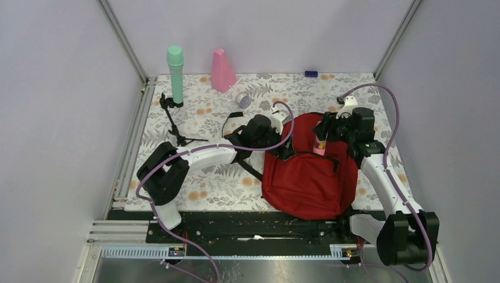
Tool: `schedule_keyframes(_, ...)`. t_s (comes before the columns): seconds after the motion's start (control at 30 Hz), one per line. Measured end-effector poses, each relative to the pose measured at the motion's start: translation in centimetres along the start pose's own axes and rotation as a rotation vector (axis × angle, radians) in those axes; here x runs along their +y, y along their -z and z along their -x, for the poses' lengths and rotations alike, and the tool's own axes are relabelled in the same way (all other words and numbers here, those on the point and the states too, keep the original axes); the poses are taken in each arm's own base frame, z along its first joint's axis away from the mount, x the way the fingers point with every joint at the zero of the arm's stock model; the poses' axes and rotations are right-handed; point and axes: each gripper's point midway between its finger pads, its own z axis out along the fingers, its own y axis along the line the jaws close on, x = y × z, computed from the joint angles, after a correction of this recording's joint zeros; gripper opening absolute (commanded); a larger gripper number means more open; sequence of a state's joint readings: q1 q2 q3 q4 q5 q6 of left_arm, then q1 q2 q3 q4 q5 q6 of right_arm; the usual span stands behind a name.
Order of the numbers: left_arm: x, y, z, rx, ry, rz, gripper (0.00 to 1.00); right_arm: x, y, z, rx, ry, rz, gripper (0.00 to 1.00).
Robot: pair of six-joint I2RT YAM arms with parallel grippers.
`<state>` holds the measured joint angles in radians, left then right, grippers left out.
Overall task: Pack the student bag
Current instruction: Place the stationery in the student bag.
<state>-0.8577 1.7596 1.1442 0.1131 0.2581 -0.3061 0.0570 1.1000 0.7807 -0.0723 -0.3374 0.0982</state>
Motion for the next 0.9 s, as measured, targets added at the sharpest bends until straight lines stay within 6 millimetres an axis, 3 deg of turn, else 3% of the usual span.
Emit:
schedule_keyframes(0.17,0.5,-0.1,-0.2,-0.002,0.042,0.022,0.69,0.6,-0.7,-2.2,0.124,0.004,0.068,0.09)
schedule_keyframes(0.33,1.3,-0.1,-1.2,0.009,0.114,0.042,0.64,1.3,-1.1,-2.9,0.242,-0.033,0.11,0.08)
schedule_keyframes(0.6,2.1,-0.9,-3.1,0.038,0.187,0.057,0.59,1.1,0.0,-4.6,0.378,-0.08,0.079,0.07)
schedule_keyframes(0.9,0.9,-1.1,-2.5,-0.013,0.124,-0.035,0.81,0.9,0.0,-6.5,0.418,0.014,-0.011,0.07)
